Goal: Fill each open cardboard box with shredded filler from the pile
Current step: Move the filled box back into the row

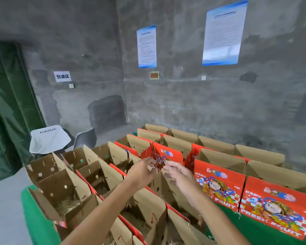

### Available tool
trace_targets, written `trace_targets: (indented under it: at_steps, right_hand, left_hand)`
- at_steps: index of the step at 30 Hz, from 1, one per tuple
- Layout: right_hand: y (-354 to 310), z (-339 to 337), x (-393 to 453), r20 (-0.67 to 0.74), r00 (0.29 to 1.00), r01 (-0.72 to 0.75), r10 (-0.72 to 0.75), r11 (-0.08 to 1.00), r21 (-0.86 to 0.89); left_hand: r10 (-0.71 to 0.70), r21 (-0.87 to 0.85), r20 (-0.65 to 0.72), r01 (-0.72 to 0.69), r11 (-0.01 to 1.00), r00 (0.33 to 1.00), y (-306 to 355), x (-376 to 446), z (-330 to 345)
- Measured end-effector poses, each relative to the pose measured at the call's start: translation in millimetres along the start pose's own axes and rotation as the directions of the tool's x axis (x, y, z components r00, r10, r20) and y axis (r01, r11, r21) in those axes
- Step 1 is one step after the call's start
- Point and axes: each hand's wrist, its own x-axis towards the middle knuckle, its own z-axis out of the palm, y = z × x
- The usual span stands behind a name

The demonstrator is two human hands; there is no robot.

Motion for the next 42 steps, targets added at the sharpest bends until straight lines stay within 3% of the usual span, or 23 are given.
trace_targets:
  at_steps: [9, 19, 24, 30, 37, 42]
  right_hand:
    - [47.2, 109.0, 234.6, -0.056, 0.990, -0.144, 0.132, 0.925, -0.351]
    - [129.4, 113.1, 402.3, -0.168, 0.947, -0.320, 0.272, 0.806, -0.498]
    - [147.5, 120.5, 442.0, -0.273, 0.886, -0.458, 0.374, 0.799, -0.391]
    - [139.9, 132.2, 471.9, -0.311, 0.785, -0.577, 0.535, 0.815, -0.055]
    - [148.9, 131.6, 467.0, -0.218, 0.684, -0.641, 0.696, 0.717, 0.274]
    - [131.2, 82.4, 439.3, -0.332, 0.679, -0.596, 0.655, 0.756, 0.270]
  left_hand:
    - [0.050, -0.069, 0.041, -0.048, 0.997, 0.998, -166.6, 176.6, 14.0]
    - [-0.090, 0.067, 0.225, 0.077, 0.995, 0.970, -269.9, 346.0, 126.0]
    - [-0.183, 0.332, 0.363, 0.056, 0.942, 0.914, -284.1, 396.0, 171.3]
    - [-0.213, 0.433, 0.424, 0.010, 0.901, 0.880, -288.5, 409.0, 178.6]
    - [-0.098, 0.390, 0.508, -0.127, 0.912, 0.856, -268.8, 381.7, 175.5]
    - [0.023, 0.277, 0.504, -0.186, 0.943, 0.864, -210.1, 370.8, 177.4]
